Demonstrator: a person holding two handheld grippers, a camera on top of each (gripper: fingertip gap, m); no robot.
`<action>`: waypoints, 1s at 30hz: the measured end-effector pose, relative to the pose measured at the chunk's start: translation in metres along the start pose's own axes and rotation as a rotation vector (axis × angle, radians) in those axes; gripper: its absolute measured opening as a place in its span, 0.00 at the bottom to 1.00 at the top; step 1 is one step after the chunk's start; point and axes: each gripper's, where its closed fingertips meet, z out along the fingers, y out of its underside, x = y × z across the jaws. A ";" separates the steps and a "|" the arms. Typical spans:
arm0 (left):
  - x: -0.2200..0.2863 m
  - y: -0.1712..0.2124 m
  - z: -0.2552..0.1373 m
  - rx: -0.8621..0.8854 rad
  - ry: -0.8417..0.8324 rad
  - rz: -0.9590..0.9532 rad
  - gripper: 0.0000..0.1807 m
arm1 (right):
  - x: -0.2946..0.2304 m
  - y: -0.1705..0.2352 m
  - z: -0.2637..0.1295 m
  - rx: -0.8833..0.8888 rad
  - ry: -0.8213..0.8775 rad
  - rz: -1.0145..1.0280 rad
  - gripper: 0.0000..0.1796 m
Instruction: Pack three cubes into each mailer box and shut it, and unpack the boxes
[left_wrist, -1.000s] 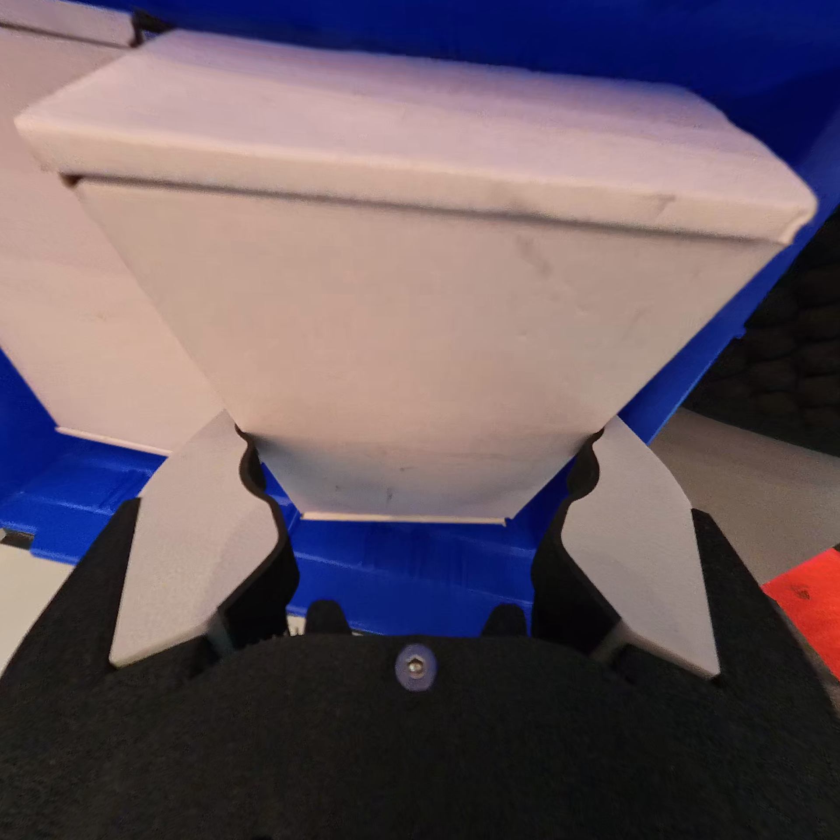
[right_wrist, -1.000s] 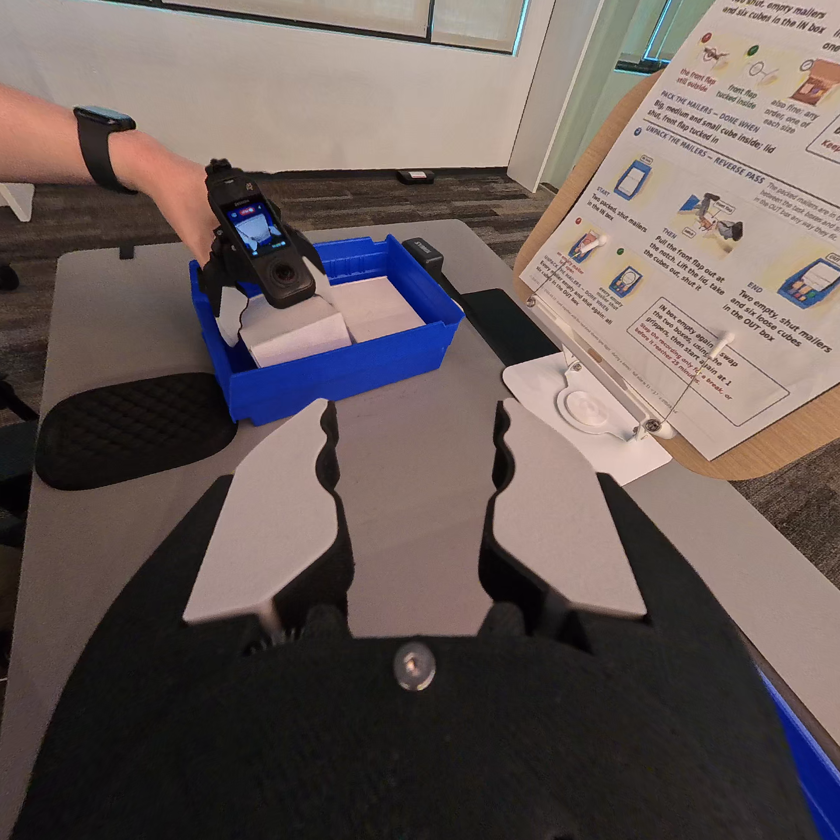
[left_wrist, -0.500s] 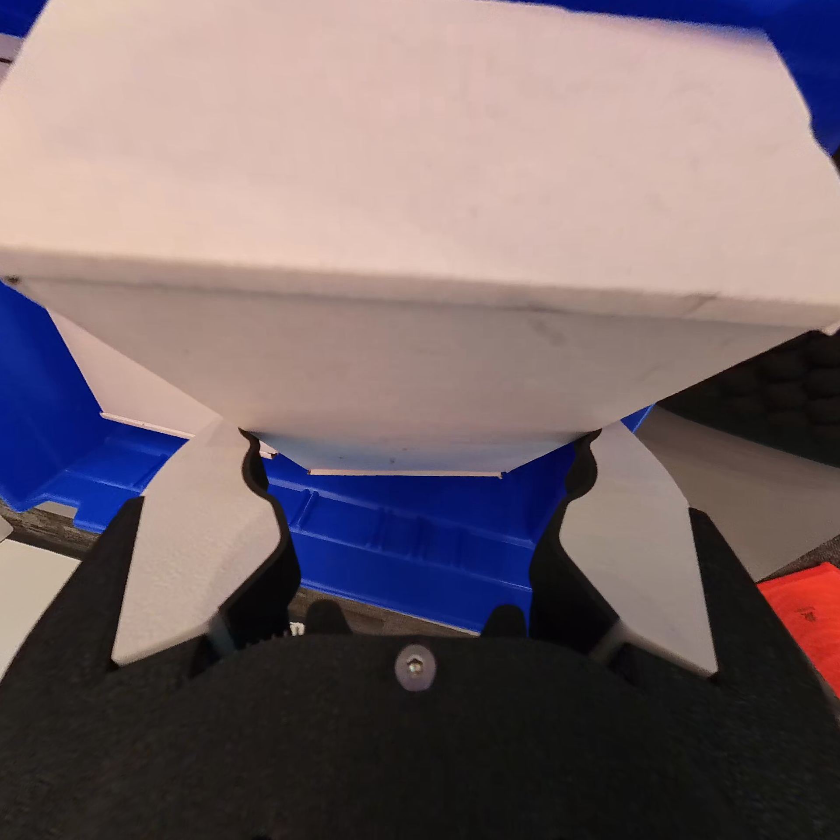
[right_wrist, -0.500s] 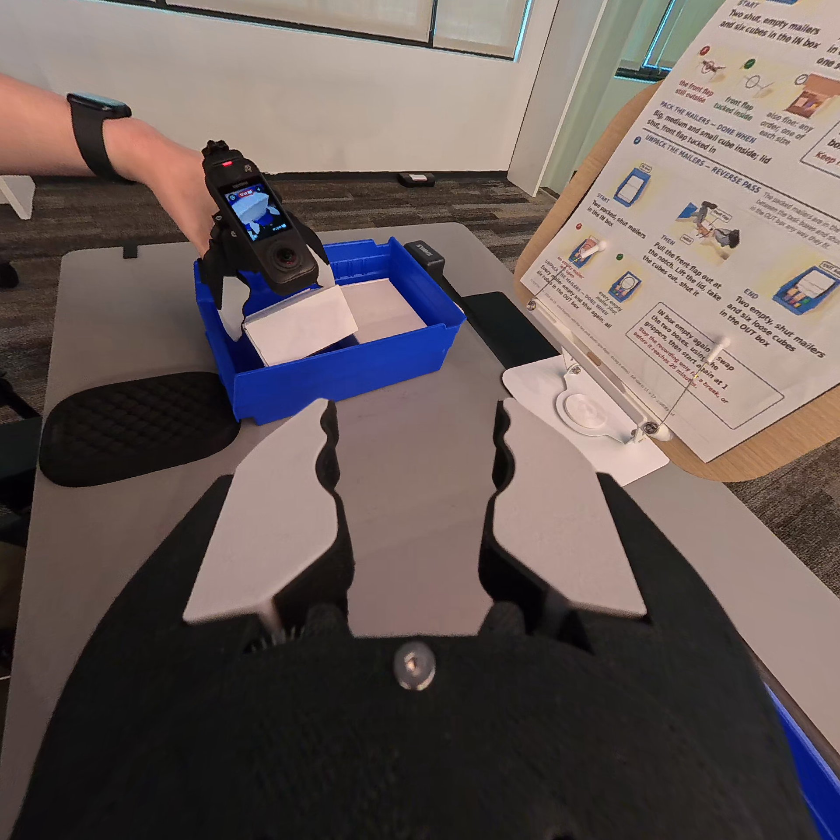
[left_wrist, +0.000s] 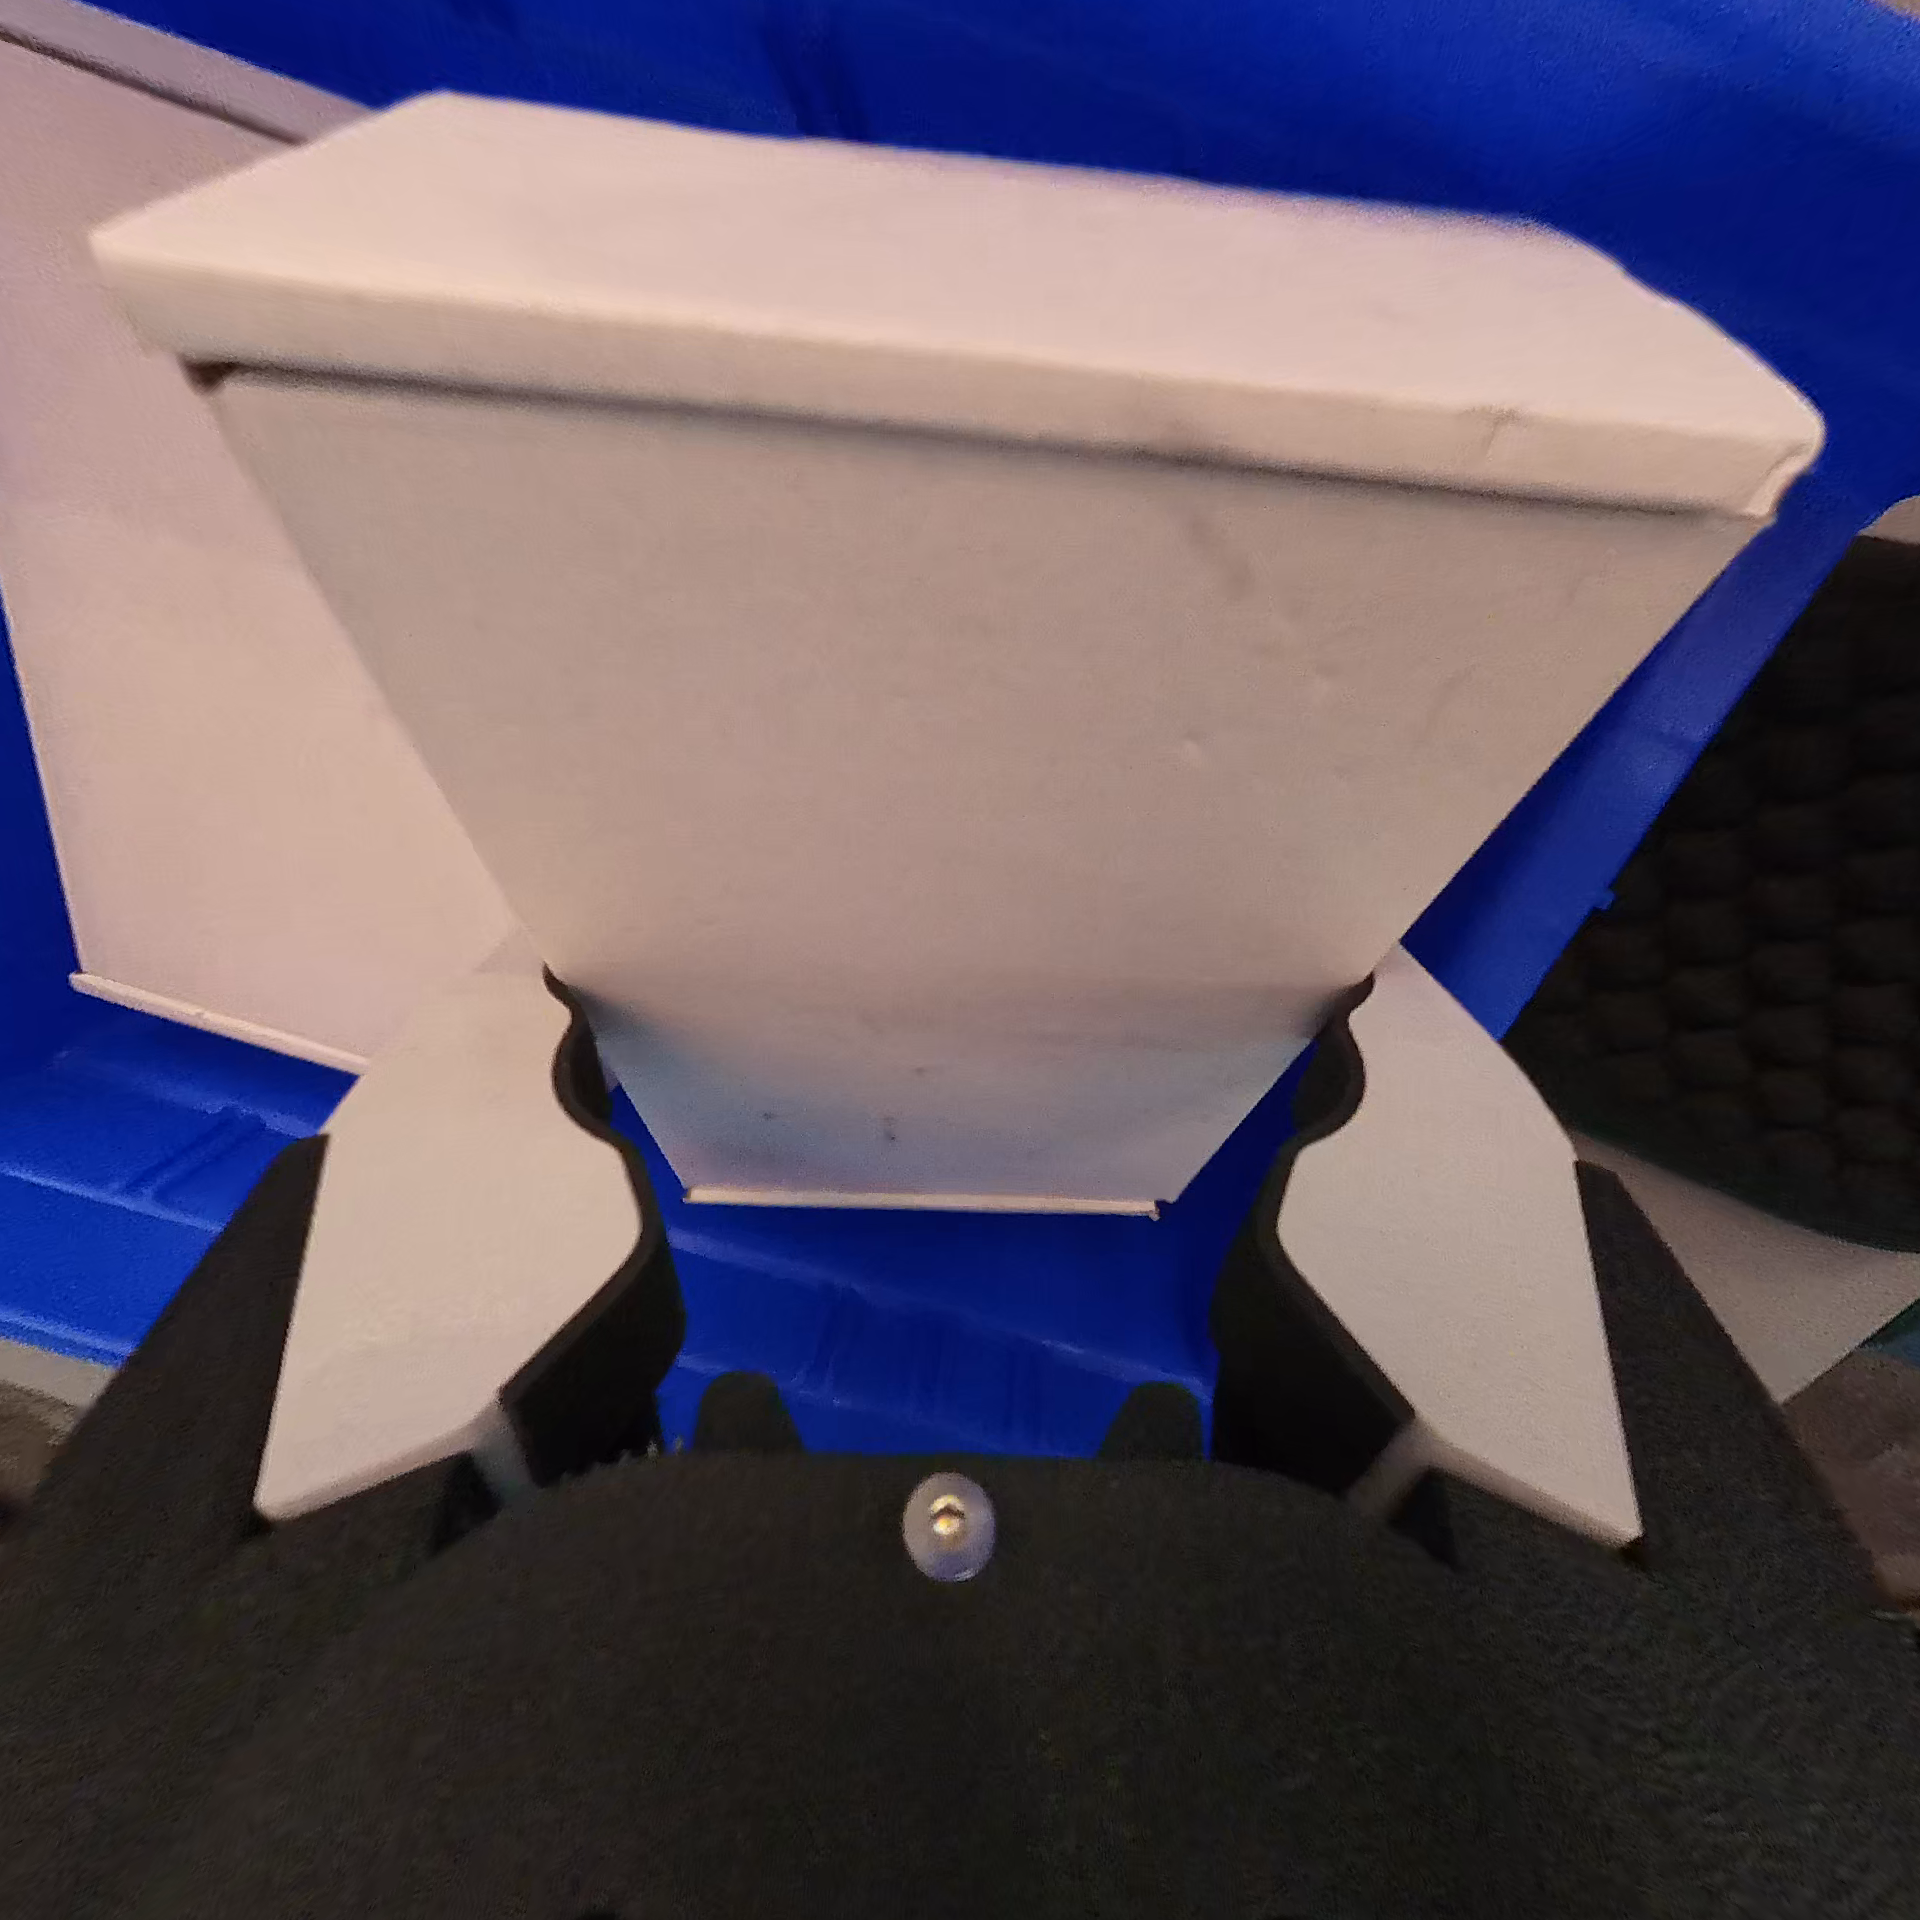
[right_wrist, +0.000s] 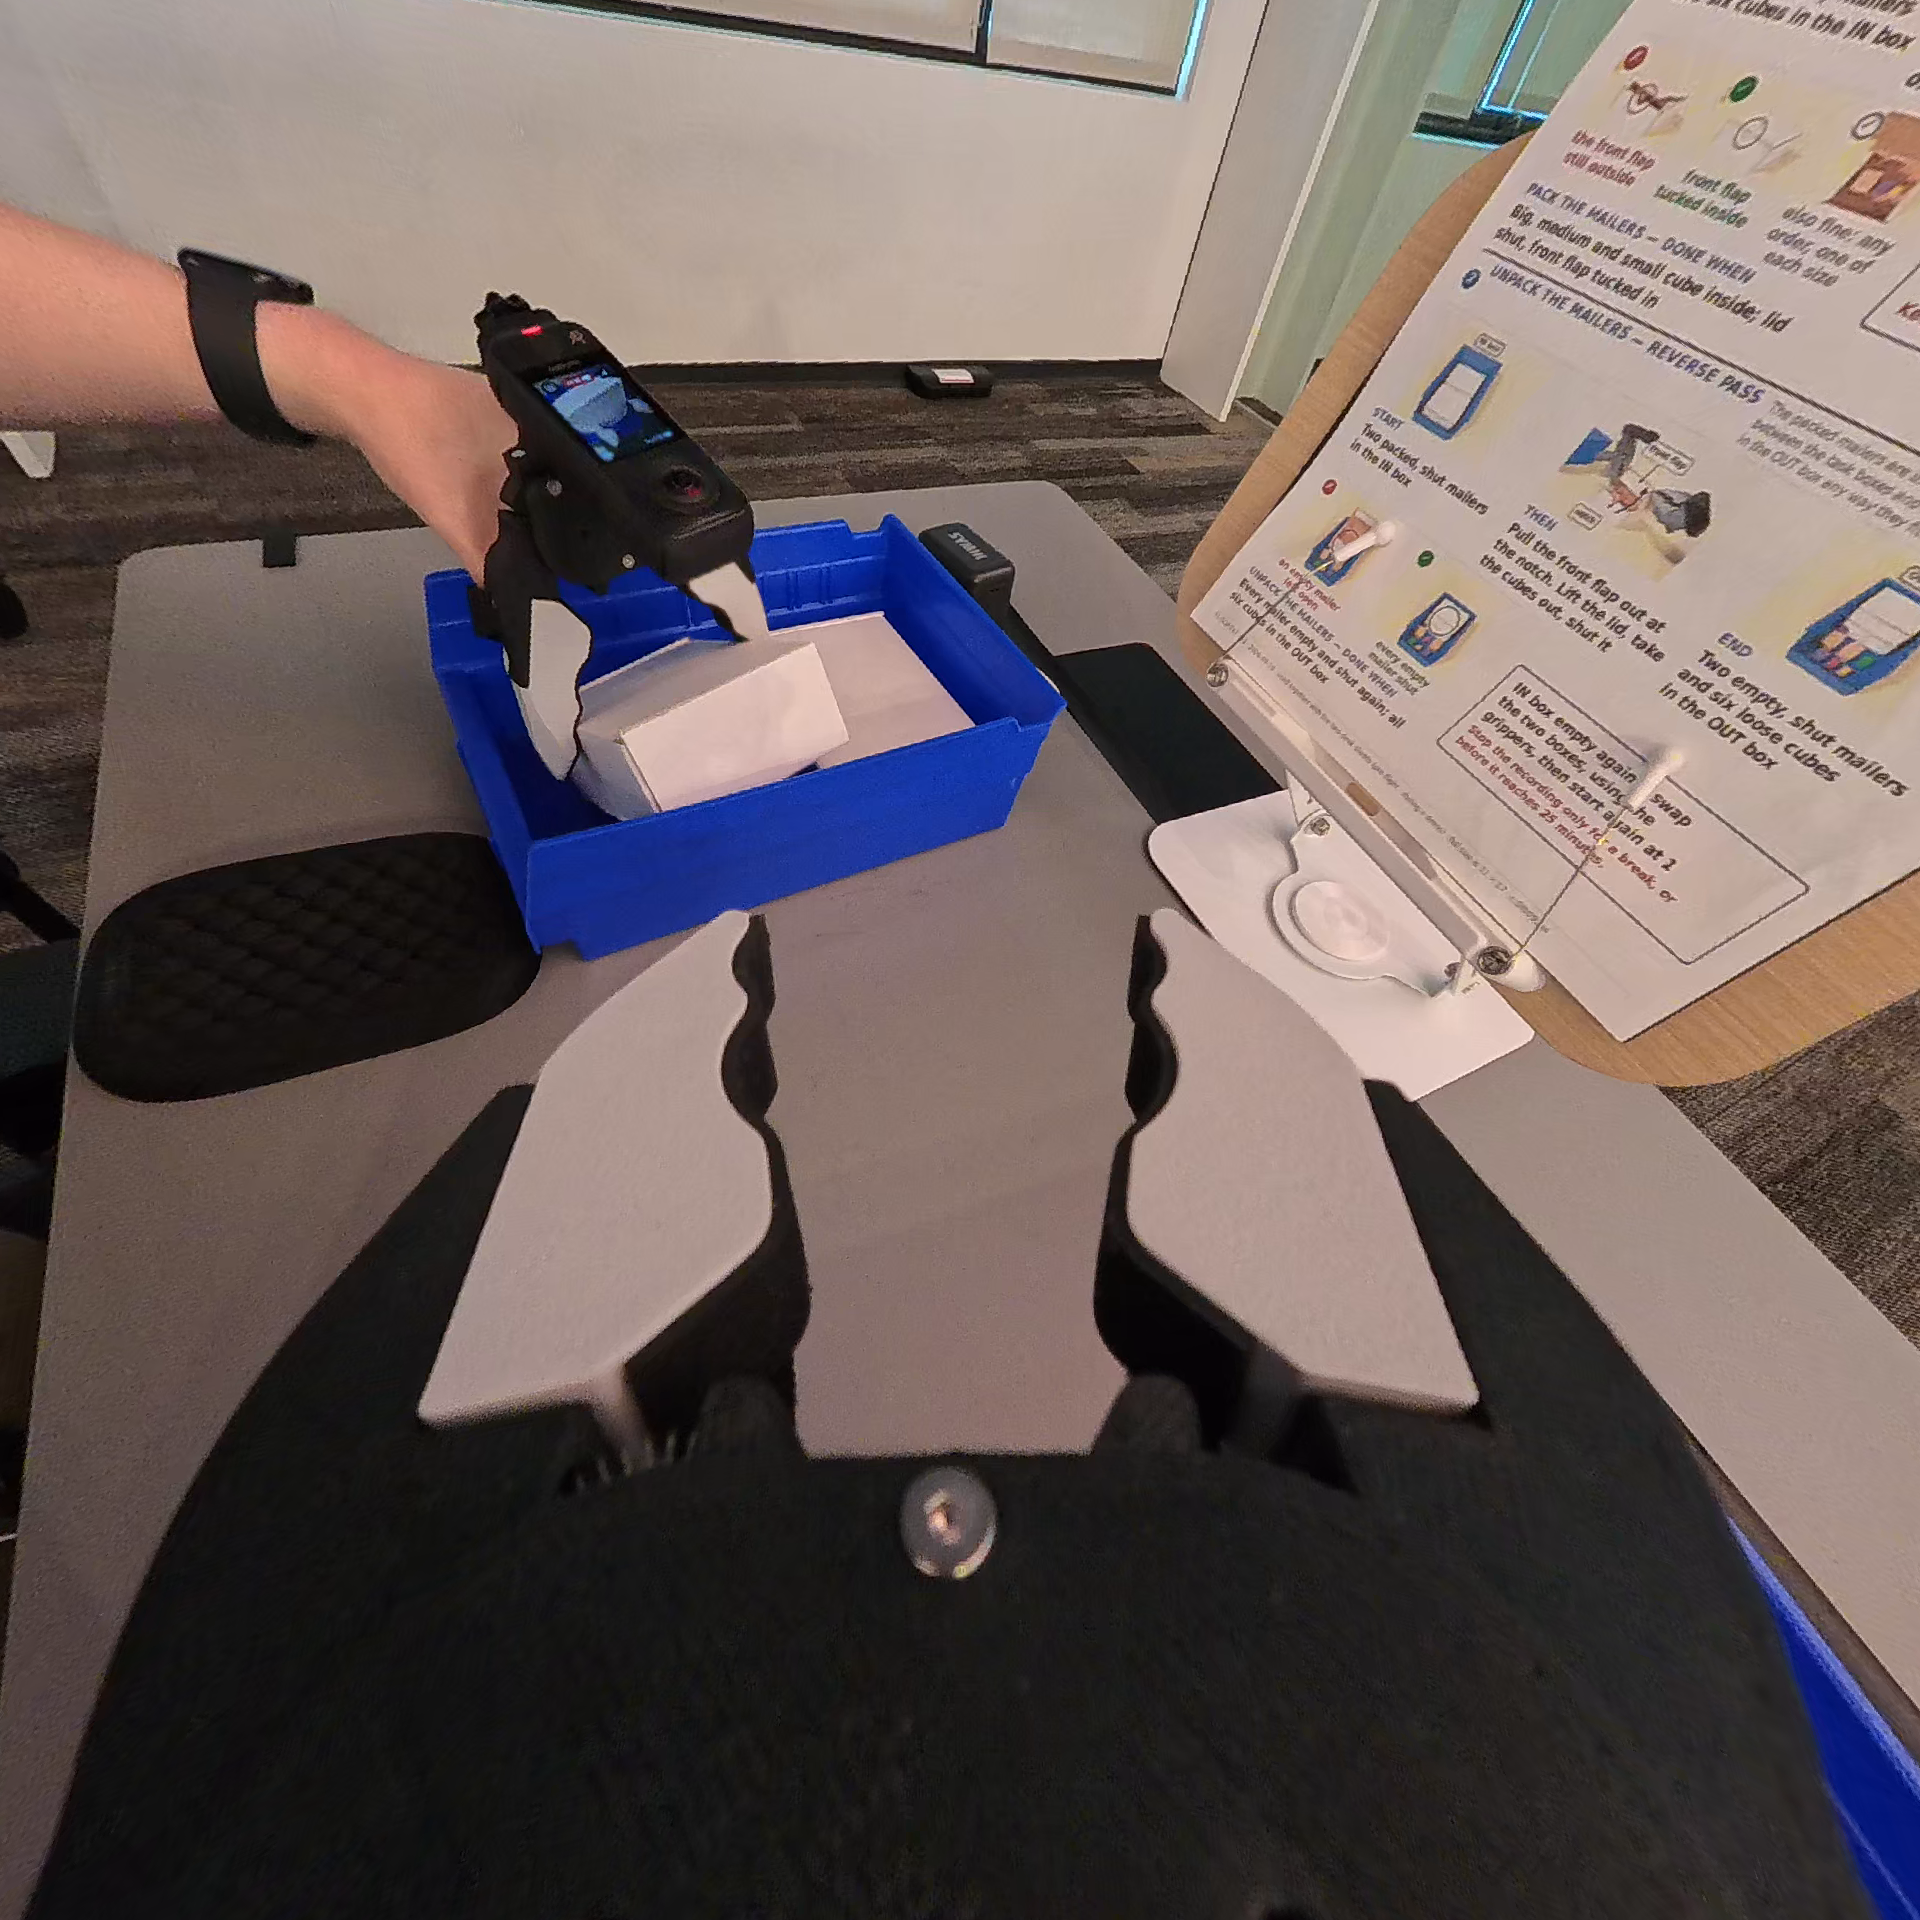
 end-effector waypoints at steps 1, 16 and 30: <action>0.001 0.000 0.001 0.010 0.012 -0.009 0.72 | 0.000 0.000 0.001 -0.003 0.001 -0.001 0.37; 0.004 -0.007 0.001 0.200 0.019 -0.071 0.71 | 0.004 0.006 0.005 -0.020 0.002 0.007 0.37; 0.006 0.008 -0.007 0.134 -0.031 -0.032 0.71 | 0.003 0.009 0.008 -0.038 -0.002 0.001 0.37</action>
